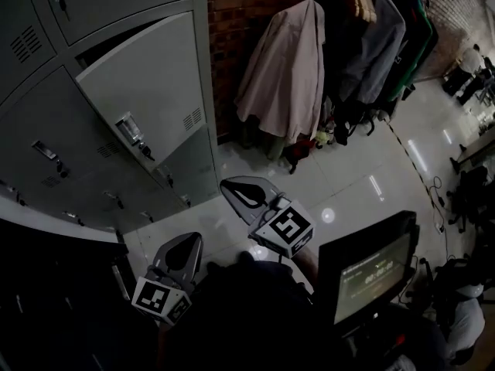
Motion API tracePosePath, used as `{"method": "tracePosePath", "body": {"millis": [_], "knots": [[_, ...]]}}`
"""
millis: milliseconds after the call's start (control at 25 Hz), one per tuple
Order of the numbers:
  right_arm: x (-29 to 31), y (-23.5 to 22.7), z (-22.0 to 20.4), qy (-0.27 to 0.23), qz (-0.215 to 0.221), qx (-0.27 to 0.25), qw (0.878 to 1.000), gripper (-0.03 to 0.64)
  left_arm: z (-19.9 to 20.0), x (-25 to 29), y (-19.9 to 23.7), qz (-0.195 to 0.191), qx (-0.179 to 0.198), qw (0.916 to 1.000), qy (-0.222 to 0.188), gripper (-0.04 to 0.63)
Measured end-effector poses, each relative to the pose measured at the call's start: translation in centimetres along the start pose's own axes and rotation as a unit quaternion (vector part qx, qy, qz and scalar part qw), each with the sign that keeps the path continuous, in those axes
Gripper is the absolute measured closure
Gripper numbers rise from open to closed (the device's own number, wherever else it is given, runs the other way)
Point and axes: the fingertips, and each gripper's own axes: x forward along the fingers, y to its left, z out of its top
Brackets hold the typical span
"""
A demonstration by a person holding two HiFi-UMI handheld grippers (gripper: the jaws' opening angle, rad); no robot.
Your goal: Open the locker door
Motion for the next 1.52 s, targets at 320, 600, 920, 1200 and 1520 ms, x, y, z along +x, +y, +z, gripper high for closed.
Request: {"method": "tracePosePath", "body": {"millis": [320,600,920,1200,1520], "knots": [[-0.5,0.7,-0.4,-0.010,0.010,0.021,1.000,0.588,-0.2,0.7,-0.5,-0.005,-0.003,1.0000,0.003,0.580],[-0.4,1.9,-0.6,-0.005,0.019,0.008,1.000,0.613,-0.1,0.9,-0.6,-0.005,-0.005,1.0000,0.002,0.580],[-0.3,2.2,-0.7,0.003,0.020,-0.006,1.000,0.617,-0.1,0.7,-0.5,-0.001,-0.005,1.0000,0.001,0.580],[-0.4,2.6,-0.3,0.003,0.022,-0.012,1.000,0.617,-0.3,0.5,-0.6,-0.003,-0.004,1.0000,0.000,0.580],[-0.5,2.9,-0.6,0.001,0.024,-0.006,1.000,0.617,-0.3,0.3,-0.8,-0.008,0.001,1.0000,-0.004,0.580]]}}
